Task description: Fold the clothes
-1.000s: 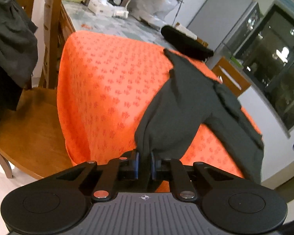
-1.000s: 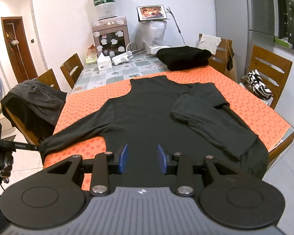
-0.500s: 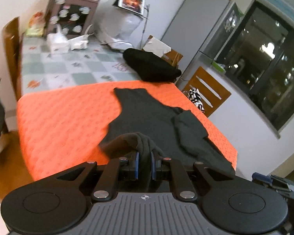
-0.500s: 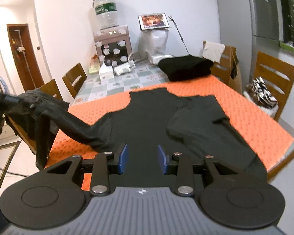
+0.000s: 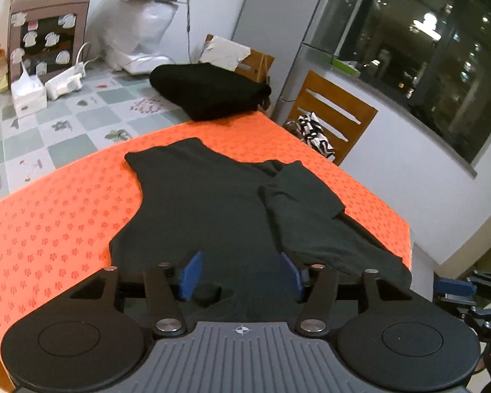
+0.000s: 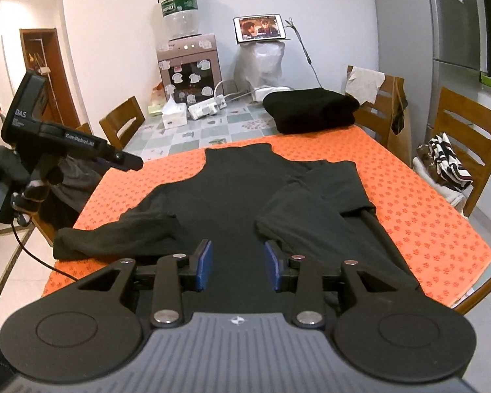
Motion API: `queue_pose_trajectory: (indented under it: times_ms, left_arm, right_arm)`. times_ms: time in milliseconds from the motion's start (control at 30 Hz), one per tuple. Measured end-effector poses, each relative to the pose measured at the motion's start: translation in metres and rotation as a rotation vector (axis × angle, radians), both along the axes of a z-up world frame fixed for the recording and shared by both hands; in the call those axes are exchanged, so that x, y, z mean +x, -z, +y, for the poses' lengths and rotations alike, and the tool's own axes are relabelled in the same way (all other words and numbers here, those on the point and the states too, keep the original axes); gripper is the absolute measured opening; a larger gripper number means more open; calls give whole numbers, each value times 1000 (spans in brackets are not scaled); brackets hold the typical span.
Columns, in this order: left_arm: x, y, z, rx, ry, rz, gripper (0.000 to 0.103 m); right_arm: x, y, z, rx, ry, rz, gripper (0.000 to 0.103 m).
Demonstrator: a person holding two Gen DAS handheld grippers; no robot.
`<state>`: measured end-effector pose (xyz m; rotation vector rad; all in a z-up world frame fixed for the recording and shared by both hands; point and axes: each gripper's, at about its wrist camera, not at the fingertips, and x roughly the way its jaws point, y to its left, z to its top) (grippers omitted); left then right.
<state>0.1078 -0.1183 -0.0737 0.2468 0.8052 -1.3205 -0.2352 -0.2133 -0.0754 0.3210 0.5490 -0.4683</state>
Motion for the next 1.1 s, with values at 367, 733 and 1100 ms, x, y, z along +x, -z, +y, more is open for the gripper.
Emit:
queue_pose_trajectory:
  times_ms: [367,733,1100]
  left_arm:
    - [38,3,78,-38,84,-112,74]
    - [98,34,145,8,289,-154,76]
    - [132,78,168,110,491,-257,70]
  right_arm:
    - [48,9,49,39,90,19,43]
    - [111,9,139,44,291,9,44]
    - [156,22,204,86,327,49,46]
